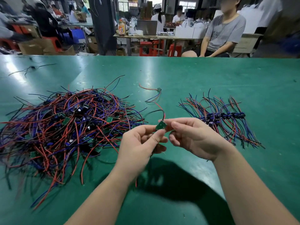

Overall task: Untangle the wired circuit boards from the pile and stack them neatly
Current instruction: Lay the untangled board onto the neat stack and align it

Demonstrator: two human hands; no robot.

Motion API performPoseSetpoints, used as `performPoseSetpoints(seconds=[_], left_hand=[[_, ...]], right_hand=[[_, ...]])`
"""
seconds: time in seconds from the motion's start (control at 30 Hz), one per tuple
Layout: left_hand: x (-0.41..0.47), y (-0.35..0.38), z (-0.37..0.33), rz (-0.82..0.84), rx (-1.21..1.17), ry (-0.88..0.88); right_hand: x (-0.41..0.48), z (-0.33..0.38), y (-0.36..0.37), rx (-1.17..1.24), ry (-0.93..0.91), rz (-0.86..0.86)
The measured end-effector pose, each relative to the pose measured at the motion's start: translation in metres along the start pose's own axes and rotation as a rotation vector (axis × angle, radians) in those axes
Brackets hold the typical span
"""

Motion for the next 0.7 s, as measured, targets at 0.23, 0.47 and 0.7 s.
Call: performPoseSetpoints(seconds=[0.23, 0.47, 0.7], left_hand=[[-0.008, 0.011, -0.005, 0.210, -0.438, -0.426], [-0.013, 0.012, 0.008, 0.282, -0.279, -0.636], [-0.009, 0.006, 0.023, -0.007, -0.100, -0.526]], right_hand=[[0.011, -0.007, 0.006, 0.264, -0.154, -0.075], [0.011, -0.015, 0.003, 0.237, -0.117, -0.156], [0.018, -0.024, 0.001, 0.113, -0.124, -0.344]])
Point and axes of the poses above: each hand's wrist, its own x-axis towards the middle knuckle, its own y-axis out of the palm, z = x × y, the point moved 3 cm from there along x, towards the middle knuckle, and after that the axes turned 11 degrees about y, right-handed, at the moved point
